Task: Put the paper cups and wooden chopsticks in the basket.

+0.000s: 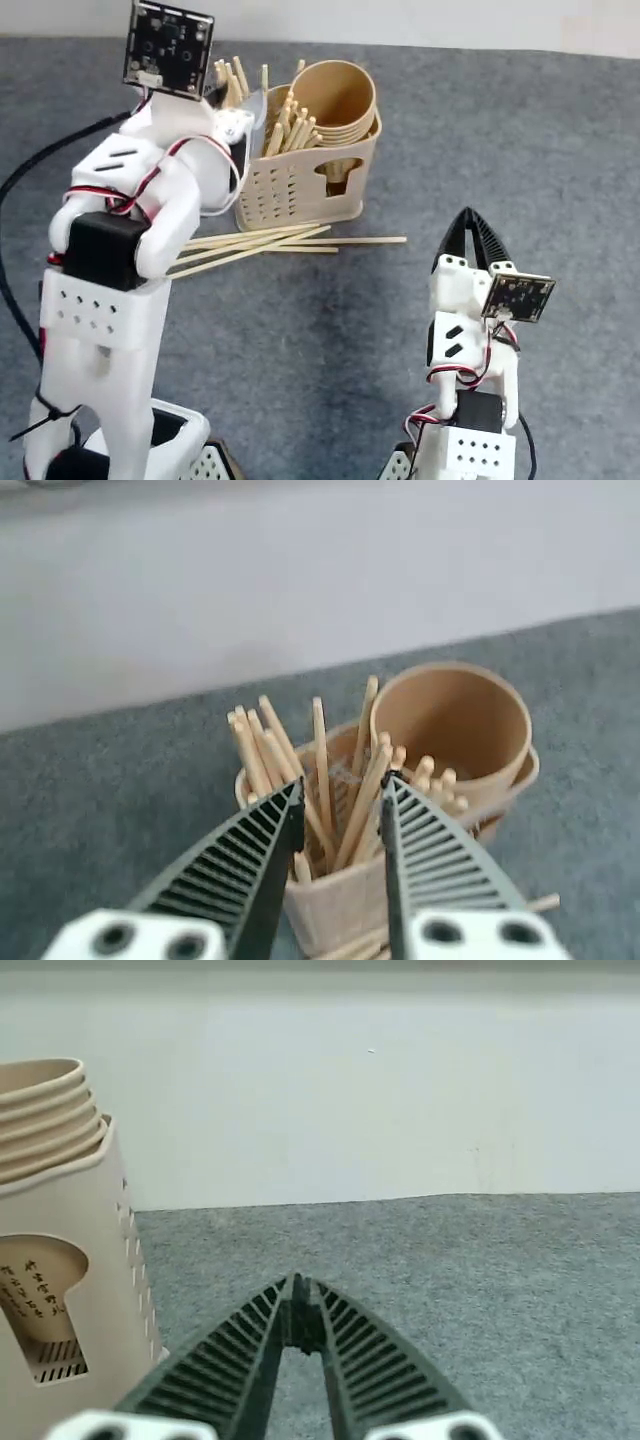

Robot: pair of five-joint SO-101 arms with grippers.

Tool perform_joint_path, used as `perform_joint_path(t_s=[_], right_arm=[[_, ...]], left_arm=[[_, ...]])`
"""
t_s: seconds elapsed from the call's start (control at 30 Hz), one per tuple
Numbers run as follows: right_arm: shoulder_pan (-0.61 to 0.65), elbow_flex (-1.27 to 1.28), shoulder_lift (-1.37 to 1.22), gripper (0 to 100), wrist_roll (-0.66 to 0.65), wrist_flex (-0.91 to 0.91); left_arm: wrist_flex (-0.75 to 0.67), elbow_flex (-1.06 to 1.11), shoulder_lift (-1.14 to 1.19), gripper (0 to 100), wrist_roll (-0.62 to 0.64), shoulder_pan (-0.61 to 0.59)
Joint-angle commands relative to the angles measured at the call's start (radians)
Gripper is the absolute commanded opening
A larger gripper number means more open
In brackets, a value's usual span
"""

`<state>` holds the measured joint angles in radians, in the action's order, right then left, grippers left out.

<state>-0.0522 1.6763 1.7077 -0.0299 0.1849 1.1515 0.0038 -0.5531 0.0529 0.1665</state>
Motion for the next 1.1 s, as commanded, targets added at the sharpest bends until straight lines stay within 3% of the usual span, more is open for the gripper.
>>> perform_joint_path(t_s=[0.0, 0.23, 0.43, 0.73, 1.07], right_arm=[[0.001, 0.045, 0.012, 0.6, -0.012, -0.022], [0.004, 0.045, 0.012, 0.6, -0.012, -0.022], [0.005, 0.045, 0.012, 0.6, -0.012, -0.022], [0.005, 0.045, 0.012, 0.6, -0.012, -0.022], [0.005, 0.045, 0.012, 0.6, -0.012, -0.022]], left_arm=[[0.081, -0.047, -0.015, 14, -0.017, 0.021], [0.272, -0.045, -0.015, 14, -0.236, 0.010], [0.374, -0.036, -0.007, 14, -0.333, -0.154], [0.336, 0.234, -0.012, 14, -0.477, -0.374], [0.043, 0.598, -0.004, 14, -0.629, -0.486]])
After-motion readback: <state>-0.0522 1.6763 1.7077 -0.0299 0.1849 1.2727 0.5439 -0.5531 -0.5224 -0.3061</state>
